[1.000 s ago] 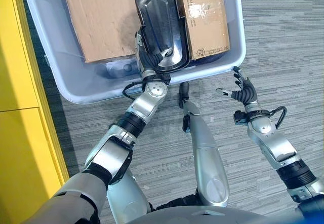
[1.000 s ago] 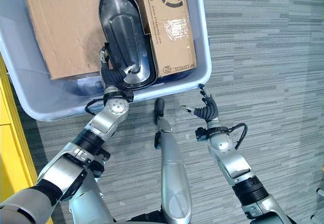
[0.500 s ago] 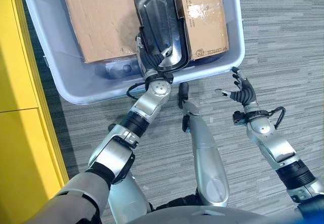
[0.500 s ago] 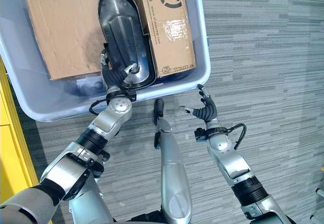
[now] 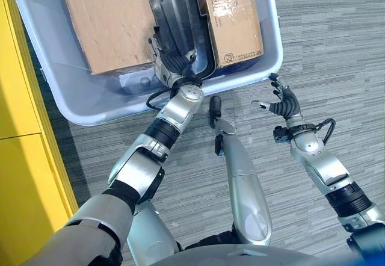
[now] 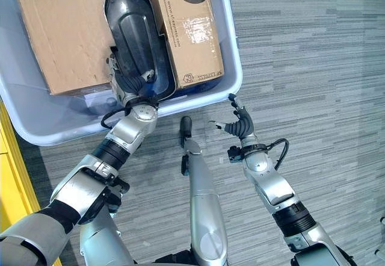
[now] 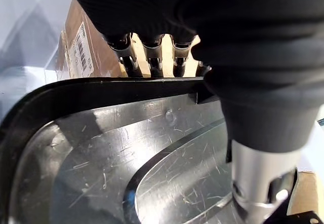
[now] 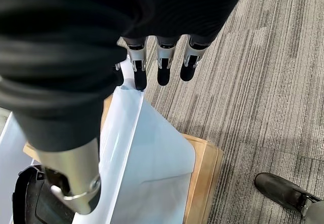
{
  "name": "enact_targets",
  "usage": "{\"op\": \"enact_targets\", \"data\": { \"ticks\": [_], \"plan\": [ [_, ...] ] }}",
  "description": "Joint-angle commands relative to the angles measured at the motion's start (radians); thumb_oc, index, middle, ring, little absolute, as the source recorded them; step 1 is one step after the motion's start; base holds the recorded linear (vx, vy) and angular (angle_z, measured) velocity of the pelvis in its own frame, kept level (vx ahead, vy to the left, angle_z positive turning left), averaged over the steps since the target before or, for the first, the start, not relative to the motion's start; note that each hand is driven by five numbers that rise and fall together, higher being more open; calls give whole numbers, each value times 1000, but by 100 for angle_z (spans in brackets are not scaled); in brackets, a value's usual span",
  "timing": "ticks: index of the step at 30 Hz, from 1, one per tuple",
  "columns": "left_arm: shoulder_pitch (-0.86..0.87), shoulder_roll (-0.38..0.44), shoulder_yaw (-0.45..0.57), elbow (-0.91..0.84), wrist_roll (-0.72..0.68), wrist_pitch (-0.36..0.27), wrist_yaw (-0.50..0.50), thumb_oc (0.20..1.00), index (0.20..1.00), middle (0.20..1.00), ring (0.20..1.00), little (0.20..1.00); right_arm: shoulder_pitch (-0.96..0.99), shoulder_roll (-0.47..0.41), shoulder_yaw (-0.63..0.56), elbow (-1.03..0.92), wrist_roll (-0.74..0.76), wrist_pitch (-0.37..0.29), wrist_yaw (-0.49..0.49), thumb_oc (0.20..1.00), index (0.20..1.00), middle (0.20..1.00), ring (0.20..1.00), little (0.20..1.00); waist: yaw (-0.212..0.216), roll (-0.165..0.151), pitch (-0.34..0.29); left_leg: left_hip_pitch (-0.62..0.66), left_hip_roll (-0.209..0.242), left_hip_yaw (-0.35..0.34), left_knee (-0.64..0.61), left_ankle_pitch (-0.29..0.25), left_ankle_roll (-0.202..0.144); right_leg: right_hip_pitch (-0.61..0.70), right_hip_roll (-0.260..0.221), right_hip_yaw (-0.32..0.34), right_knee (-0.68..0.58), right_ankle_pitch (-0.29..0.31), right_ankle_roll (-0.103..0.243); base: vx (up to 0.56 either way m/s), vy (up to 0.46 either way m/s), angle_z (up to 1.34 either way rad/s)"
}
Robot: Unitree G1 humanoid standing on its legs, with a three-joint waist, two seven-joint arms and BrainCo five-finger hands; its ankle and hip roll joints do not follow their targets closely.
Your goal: Move parts from the plastic box to the shelf.
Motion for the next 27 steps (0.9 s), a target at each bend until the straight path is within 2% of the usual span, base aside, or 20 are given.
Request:
{"op": "enact_targets", "data": {
  "ticks": [1,3,4,5,7,10,13,15,19,20,22,24,27],
  "plan": [
    [100,-62,-12,187,-2,173,-82,1000,1000,1000,1000,1000,-44,10,17,-26,14,-13,12,1000,1000,1000,1000,1000,-48,-2,41,-152,34,-51,81,108,-44,13,10,-85,150,-196,29,0,-11,-5],
    [92,-56,-14,208,-11,191,-95,1000,1000,1000,1000,1000,-49,9,21,-30,17,-9,6,1000,1000,1000,1000,1000,-51,-2,41,-150,35,-47,80,110,-46,11,12,-84,152,-199,28,1,-5,-2],
    [92,-55,-13,216,-18,193,-102,699,699,699,699,699,-48,8,21,-30,18,-11,5,1000,1000,1000,1000,1000,-52,-1,41,-153,36,-47,83,111,-47,8,11,-83,154,-200,27,0,0,0],
    [93,-55,-12,223,-23,196,-97,200,200,200,200,200,-47,6,20,-30,18,-12,4,1000,1000,1000,1000,1000,-53,0,41,-154,36,-47,85,111,-47,5,12,-82,157,-202,26,0,0,0],
    [93,-52,-8,237,-33,210,-93,200,200,200,200,200,-50,6,20,-27,14,-13,7,1000,1000,1000,1000,1000,-55,2,41,-156,36,-47,89,113,-49,3,14,-80,161,-205,24,0,0,0],
    [93,-44,12,273,-67,199,-61,200,200,200,200,200,-48,3,20,-31,16,-17,9,1000,1000,1000,1000,1000,-57,3,41,-155,36,-45,90,115,-51,0,15,-78,165,-209,22,-2,1,-1],
    [89,-29,39,309,-110,186,70,200,200,200,200,200,-50,5,24,-27,30,-14,-12,1000,1000,1000,1000,1000,-57,1,41,-155,38,-46,91,118,-54,1,16,-77,168,-214,20,-9,3,-5],
    [94,-26,56,316,-157,171,111,200,200,200,200,200,-49,8,25,-22,27,-18,-20,1000,1000,1000,1000,1000,-55,2,41,-156,37,-46,90,118,-54,-1,15,-76,168,-214,20,-10,-7,-5],
    [125,-34,124,351,-253,70,194,200,200,200,200,200,-36,11,37,-19,34,-34,-51,1000,1000,1000,1000,1000,-40,0,41,-169,36,-62,92,115,-55,-3,6,-86,169,-215,21,-28,-54,-2],
    [128,-42,143,361,-300,29,220,200,200,200,200,200,-40,13,45,-11,43,-40,-62,1000,1000,1000,1000,1000,-35,-1,41,-172,36,-67,92,114,-56,-3,5,-89,167,-215,21,-35,-88,1],
    [134,-50,164,368,-323,4,229,200,200,200,200,200,-41,19,55,-3,49,-49,-71,1000,1000,1000,1000,1000,-31,-3,41,-176,34,-71,90,113,-56,-1,4,-93,164,-213,22,-32,-79,0],
    [150,-72,183,372,-328,-64,245,200,200,200,200,200,-50,29,74,5,64,-65,-88,1000,1000,1000,1000,1000,-19,-11,41,-184,34,-83,91,106,-54,1,0,-101,158,-208,24,-43,-87,-2],
    [150,-71,192,369,-320,-103,215,200,200,200,200,200,-57,31,79,4,76,-58,-94,1000,1000,1000,1000,1000,-15,-15,41,-181,35,-85,88,106,-56,7,0,-103,153,-206,25,-20,-21,5]
  ]
}}
